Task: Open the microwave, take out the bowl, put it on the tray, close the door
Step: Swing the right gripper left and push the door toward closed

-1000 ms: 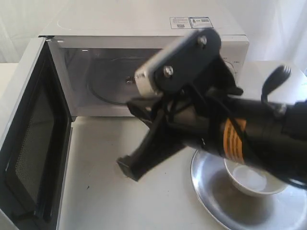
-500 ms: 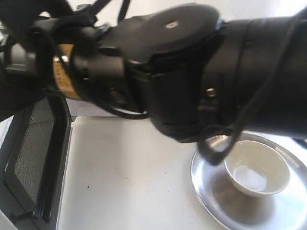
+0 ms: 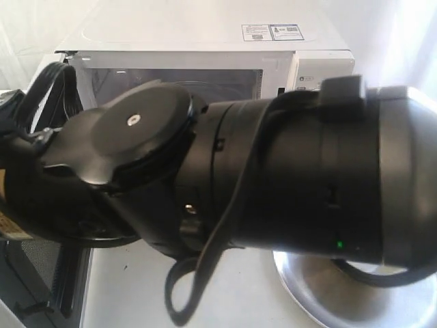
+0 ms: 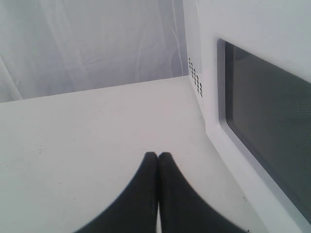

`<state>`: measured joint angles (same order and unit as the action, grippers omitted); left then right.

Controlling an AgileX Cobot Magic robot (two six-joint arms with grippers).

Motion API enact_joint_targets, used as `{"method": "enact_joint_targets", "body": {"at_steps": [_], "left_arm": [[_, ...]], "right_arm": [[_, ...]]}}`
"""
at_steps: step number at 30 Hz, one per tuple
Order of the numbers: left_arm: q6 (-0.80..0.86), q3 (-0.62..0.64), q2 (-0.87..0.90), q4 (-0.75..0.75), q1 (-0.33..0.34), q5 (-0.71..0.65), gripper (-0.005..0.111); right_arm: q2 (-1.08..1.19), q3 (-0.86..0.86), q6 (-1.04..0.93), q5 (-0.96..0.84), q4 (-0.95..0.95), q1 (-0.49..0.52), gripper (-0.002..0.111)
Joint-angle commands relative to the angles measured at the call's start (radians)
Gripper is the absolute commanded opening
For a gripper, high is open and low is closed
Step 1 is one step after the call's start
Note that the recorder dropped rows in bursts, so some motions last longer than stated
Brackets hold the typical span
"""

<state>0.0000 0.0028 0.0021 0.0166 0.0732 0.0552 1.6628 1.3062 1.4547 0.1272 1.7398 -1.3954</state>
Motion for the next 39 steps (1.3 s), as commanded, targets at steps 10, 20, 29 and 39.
{"method": "enact_joint_targets", "body": {"at_steps": [10,20,29,39], "left_arm": [[0.000,-0.003,-0.002,-0.008,-0.004,0.004,0.000],[0.000,-0.003,-0.002,-0.008,-0.004,0.004,0.000],[0.000,-0.003,-0.002,-0.008,-0.004,0.004,0.000],[0.000,-0.003,-0.002,-0.008,-0.004,0.004,0.000]], "right_arm": [[-0.004,-0.063,-0.047,-0.280,0.005,0.000,0.000],[-0.004,-0.134,-0.155,-0.650,-0.014,0.000,0.000],[-0.065,-0.134,-0.248,-1.348,-0.083,-0.012,0.000],[-0.255,-0.134,-0.252,-0.365,-0.131,-0.111,0.000]]}}
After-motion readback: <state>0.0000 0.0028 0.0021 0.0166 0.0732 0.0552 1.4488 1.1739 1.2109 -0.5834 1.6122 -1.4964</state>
